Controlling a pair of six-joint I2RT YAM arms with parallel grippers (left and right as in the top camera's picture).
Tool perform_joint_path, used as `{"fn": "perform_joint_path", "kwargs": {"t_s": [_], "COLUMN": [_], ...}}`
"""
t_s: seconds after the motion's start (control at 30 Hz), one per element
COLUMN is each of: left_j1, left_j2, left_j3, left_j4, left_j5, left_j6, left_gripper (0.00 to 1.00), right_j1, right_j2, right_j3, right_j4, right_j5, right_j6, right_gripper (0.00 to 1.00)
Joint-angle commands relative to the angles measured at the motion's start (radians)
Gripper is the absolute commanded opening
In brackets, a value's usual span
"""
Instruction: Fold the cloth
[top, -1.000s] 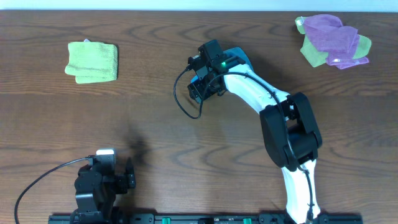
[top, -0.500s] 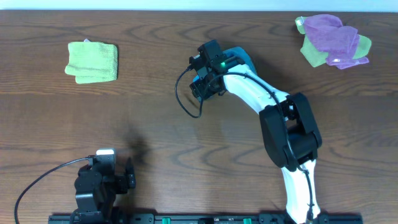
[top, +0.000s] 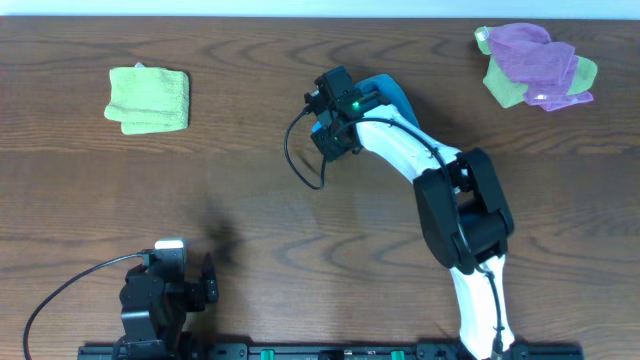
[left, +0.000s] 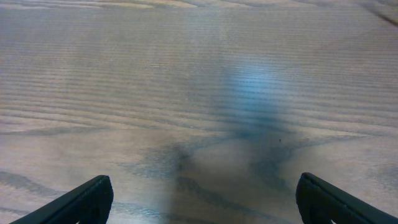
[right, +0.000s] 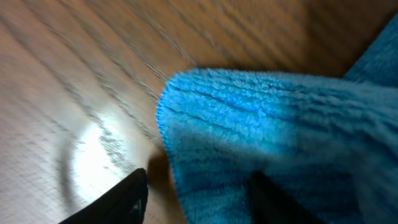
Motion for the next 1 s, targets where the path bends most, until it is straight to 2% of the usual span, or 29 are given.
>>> {"fn": "perform_joint_path", "kwargs": {"t_s": [0.0, 0.07, 0.13, 0.37, 0.5, 0.77, 0.87, 0.97], "left_j1": [-0.005, -0.005, -0.005, -0.005, -0.005, -0.005, -0.005, -0.005], "left_j2": [-0.006, -0.006, -0.006, -0.006, -0.006, -0.006, -0.006, -0.006], "left_j3": [-0.042, -0.042, -0.042, -0.042, -0.042, -0.042, -0.042, -0.042], "left_j4": [-0.042, -0.042, -0.042, -0.042, -0.042, -0.042, -0.042, -0.042], "left_j5": [-0.008, -0.008, -0.008, -0.008, -0.008, -0.008, -0.008, -0.008], "left_j6": [0.000, 0.000, 0.000, 0.000, 0.000, 0.000, 0.000, 0.000], "left_gripper": [0.95, 0.95, 0.95, 0.95, 0.95, 0.95, 0.95, 0.95], "right_j1": [0.010, 0.013, 0.016, 0.074, 0.141, 0.298, 0.362, 0.391], "right_j2": [0.049, 0.048, 0.044, -0.047, -0.139, -0.180, -0.180, -0.182], "right_j3": [0.000, 0.000, 0.003, 0.125, 0.196, 0.203, 0.203, 0.204], "right_j4": [-0.011, -0.010, -0.011, -0.134, -0.209, -0.262, -0.262, -0.270], "right_j5": [0.014, 0.014, 0.013, 0.010, -0.059, -0.221, -0.201, -0.102], "right_j6": [-0.001, -0.001, 0.000, 0.022, 0.029, 0.082, 0.082, 0.090], "right_gripper": [0.39, 0.18, 0.02, 0.01, 0.01, 0.01, 0.01, 0.01]}}
